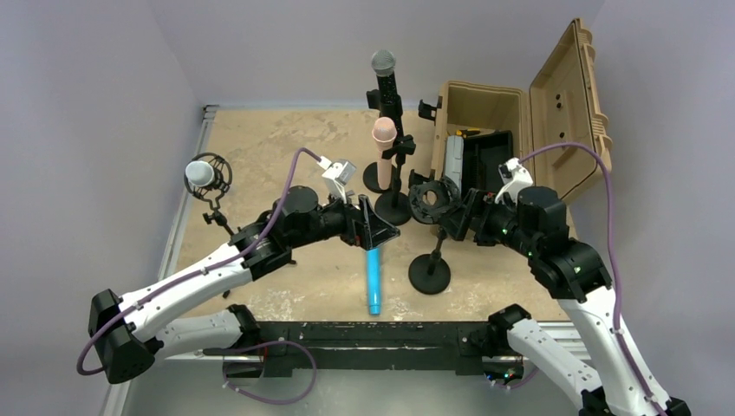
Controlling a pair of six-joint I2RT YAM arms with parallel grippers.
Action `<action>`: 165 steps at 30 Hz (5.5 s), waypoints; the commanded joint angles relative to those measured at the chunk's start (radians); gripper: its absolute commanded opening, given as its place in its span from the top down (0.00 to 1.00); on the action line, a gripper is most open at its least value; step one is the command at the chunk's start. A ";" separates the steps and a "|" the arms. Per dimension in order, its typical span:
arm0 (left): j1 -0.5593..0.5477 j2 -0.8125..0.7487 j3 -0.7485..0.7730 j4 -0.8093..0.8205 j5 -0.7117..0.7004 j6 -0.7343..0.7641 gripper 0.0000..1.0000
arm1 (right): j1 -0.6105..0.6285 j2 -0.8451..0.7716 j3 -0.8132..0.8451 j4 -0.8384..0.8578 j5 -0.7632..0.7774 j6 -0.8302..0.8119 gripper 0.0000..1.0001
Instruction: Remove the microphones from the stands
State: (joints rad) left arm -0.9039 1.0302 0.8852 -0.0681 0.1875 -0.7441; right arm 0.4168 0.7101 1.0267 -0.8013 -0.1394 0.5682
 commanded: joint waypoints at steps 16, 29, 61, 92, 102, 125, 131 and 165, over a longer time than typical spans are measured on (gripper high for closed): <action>-0.246 0.210 0.028 0.308 -0.374 -0.326 0.02 | 0.002 -0.232 0.137 0.239 0.136 -0.003 0.16; -0.308 0.358 0.093 0.437 -0.553 -0.332 0.00 | 0.003 -0.252 0.190 0.318 0.164 -0.087 0.15; -0.350 0.455 0.019 0.436 -0.577 -0.345 0.14 | 0.003 -0.266 0.126 0.378 0.144 -0.074 0.14; -0.385 0.612 -0.099 0.270 -0.556 -0.637 0.19 | 0.003 -0.273 0.115 0.406 0.142 -0.063 0.14; -0.385 0.629 -0.106 0.248 -0.536 -0.666 0.18 | 0.002 -0.283 0.106 0.408 0.141 -0.056 0.14; -0.423 0.443 -0.062 0.332 -0.638 -0.226 0.10 | 0.002 -0.288 0.083 0.424 0.142 -0.036 0.14; -0.419 0.297 -0.160 0.563 -0.680 -0.305 0.01 | 0.003 -0.288 0.088 0.423 0.142 -0.036 0.14; -0.338 0.483 -0.096 0.534 -0.658 -0.480 0.06 | 0.002 -0.271 0.086 0.442 0.142 -0.042 0.14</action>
State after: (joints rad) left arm -1.2499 1.4979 0.7895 0.5587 -0.4488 -1.1656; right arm 0.4175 0.4252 1.1107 -0.4015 0.0086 0.5240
